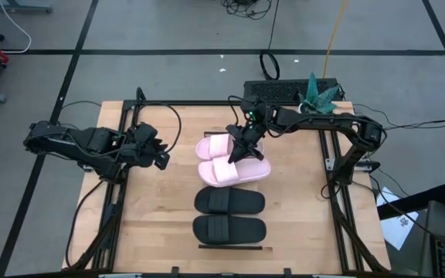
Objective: Pick and place slides into the shelf
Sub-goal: Put the pink slides on the shelf
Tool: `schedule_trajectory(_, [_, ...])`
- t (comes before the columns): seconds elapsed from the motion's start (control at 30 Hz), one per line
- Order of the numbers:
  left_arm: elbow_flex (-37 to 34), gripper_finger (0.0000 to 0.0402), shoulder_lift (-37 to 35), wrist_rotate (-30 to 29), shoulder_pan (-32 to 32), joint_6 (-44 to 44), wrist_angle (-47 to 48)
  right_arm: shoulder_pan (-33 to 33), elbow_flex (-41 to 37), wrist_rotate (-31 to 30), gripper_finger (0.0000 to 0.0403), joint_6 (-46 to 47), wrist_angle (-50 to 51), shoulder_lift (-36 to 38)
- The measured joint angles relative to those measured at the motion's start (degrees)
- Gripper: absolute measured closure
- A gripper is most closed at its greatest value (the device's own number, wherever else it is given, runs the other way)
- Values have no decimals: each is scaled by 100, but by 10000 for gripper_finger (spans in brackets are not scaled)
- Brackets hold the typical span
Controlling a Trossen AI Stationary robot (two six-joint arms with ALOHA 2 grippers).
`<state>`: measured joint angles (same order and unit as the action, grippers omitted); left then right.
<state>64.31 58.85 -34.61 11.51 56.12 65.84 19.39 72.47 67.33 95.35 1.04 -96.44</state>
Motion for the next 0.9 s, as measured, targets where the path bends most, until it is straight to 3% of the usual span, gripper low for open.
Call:
schedule_trajectory(0.33, [0, 272, 0, -45, -1, -11, 0, -57, 4, 20, 403, 431, -866, 4])
schedule_trajectory(0.9, [0, 272, 1, -151, -1, -17, 0, -262, -232, -146, 397, 191, -771, 4])
